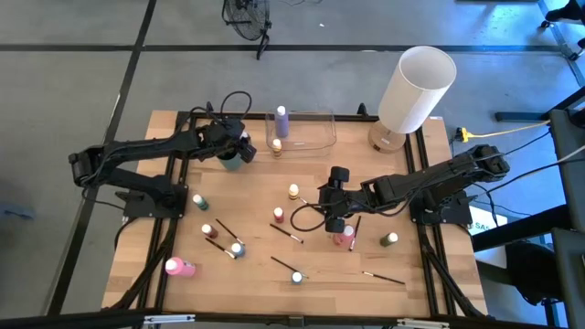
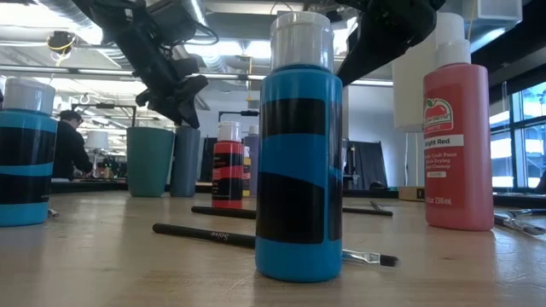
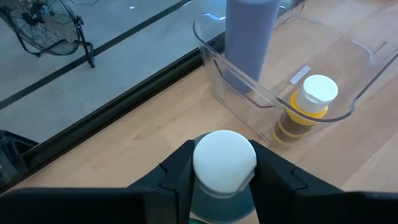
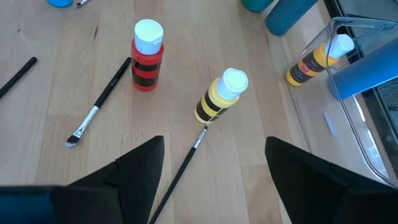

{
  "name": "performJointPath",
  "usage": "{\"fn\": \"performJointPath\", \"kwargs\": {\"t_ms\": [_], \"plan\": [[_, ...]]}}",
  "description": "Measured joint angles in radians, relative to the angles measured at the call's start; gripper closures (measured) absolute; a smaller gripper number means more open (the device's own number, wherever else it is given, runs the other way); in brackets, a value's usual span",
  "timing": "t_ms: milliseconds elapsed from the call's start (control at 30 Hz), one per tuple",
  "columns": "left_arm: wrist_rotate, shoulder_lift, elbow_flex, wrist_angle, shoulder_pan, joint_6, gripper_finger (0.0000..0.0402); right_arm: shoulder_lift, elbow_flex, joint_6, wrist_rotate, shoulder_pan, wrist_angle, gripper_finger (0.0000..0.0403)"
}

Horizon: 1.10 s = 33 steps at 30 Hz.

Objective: Pick & Place Paint Supplies
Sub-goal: Put the gray paint bottle into the transparent bin

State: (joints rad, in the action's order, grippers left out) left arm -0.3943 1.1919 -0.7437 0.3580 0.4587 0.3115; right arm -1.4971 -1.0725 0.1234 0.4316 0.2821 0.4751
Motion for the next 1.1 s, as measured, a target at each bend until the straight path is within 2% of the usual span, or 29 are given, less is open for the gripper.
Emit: {"fn": "performJointPath", "kwargs": {"t_ms": [367,467,1100], "plan": [[0.027,-0.016,-0.001,-0.006,0.0,-0.026,0.0285,0.0,0.0,0.0,0.0,0.0,0.0,0.0119],[0.065,-0.042,0.001,-0.013,0.0,-0.027,0.0285,0.0,0.0,0.0,0.0,0.0,0.0,0.0119],[0.068,-0.228,-0.003,-0.038,0.0,-0.057,0.0285,0.0,0.0,0.0,0.0,0.0,-0.001,0.0119]]}}
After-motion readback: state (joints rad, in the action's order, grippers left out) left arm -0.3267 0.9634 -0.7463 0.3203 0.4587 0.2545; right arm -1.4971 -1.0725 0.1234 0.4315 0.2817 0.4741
